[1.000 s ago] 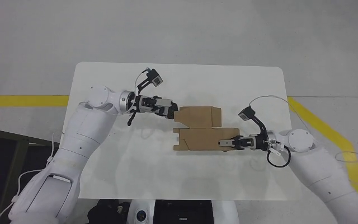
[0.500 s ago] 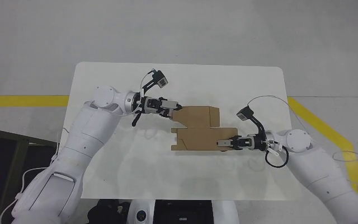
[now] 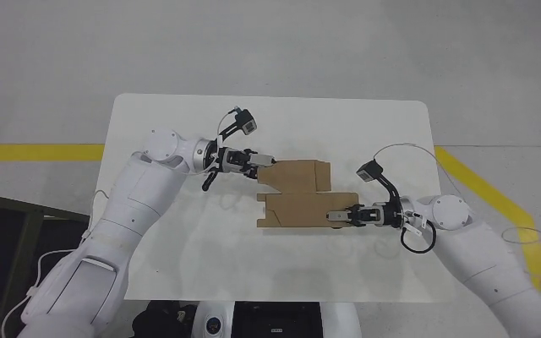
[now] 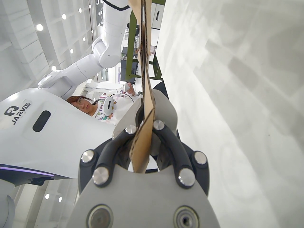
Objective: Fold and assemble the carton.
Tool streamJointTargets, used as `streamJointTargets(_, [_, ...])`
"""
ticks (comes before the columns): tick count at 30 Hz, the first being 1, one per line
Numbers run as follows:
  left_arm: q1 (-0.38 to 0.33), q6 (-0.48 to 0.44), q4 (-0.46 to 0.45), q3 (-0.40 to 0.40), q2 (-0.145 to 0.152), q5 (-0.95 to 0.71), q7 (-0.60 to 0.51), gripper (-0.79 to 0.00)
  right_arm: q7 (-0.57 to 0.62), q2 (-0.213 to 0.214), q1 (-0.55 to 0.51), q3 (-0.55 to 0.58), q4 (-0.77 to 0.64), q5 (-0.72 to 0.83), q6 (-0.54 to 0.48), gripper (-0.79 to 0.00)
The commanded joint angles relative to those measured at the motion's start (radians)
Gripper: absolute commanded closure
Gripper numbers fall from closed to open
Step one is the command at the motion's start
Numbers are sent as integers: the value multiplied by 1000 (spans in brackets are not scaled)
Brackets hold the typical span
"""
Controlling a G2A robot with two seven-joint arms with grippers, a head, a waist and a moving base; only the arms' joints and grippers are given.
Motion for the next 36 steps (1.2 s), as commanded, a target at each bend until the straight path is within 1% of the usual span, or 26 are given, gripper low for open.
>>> streamJointTargets(1, [-1, 2, 6, 3, -1, 8, -2, -326, -1, 0, 1, 0, 1, 2, -1, 0])
streamJointTargets(10, [-8, 21, 22, 18, -4, 45, -21, -326, 0, 3, 1, 6, -3, 3, 0, 0])
streamJointTargets(13, [-9, 22, 28, 21, -5, 49, -22, -231, 2, 3, 2, 5, -7, 3, 2, 0])
streamJointTargets(14, [-11, 22, 32, 21, -6, 54, -22, -212, 3, 3, 3, 4, -7, 3, 3, 0])
streamJointTargets(17, [-16, 23, 41, 24, -6, 67, -23, -197, 3, 3, 5, 3, -8, 1, 3, 0])
streamJointTargets(19, [-18, 24, 46, 26, -7, 75, -24, -160, 2, 3, 5, 2, -8, 1, 2, 0])
streamJointTargets(21, [-19, 24, 50, 28, -8, 77, -24, -80, 2, 3, 6, 2, -6, 1, 2, 0])
streamJointTargets(22, [-19, 25, 52, 29, -8, 79, -25, -25, 1, 3, 6, 2, -6, 4, 1, 0])
streamJointTargets(23, [-19, 25, 53, 29, -8, 78, -25, 0, 1, 3, 6, 2, -6, 7, 1, 0])
streamJointTargets(24, [-20, 25, 54, 29, -9, 78, -25, 0, 0, 3, 6, 2, -6, 9, 0, 0])
streamJointTargets(25, [-20, 25, 54, 29, -9, 79, -25, 0, 0, 3, 5, 2, -6, 12, 0, -28])
streamJointTargets(26, [-20, 25, 55, 29, -9, 79, -25, 0, 0, 3, 5, 2, -6, 13, 0, -83])
streamJointTargets(27, [-20, 24, 56, 28, -10, 77, -23, 0, 0, 3, 5, 2, -6, 14, 0, -175])
streamJointTargets(28, [-20, 23, 56, 28, -10, 77, -23, 0, -1, 3, 4, 4, -4, 17, -1, -317])
streamJointTargets(29, [-20, 23, 56, 28, -10, 76, -22, 0, -4, 4, 4, 7, 1, 16, -4, -610])
streamJointTargets(30, [-20, 21, 56, 27, -10, 75, -21, 0, -8, 4, 4, 11, 9, 13, -7, -785])
streamJointTargets(32, [-21, 20, 51, 23, -10, 70, -20, 0, -19, 7, 7, 23, 28, -5, -19, -785])
streamJointTargets(36, [-15, 18, 25, 12, -5, 70, -18, 0, -69, 17, 14, 57, 83, -91, -69, -785])
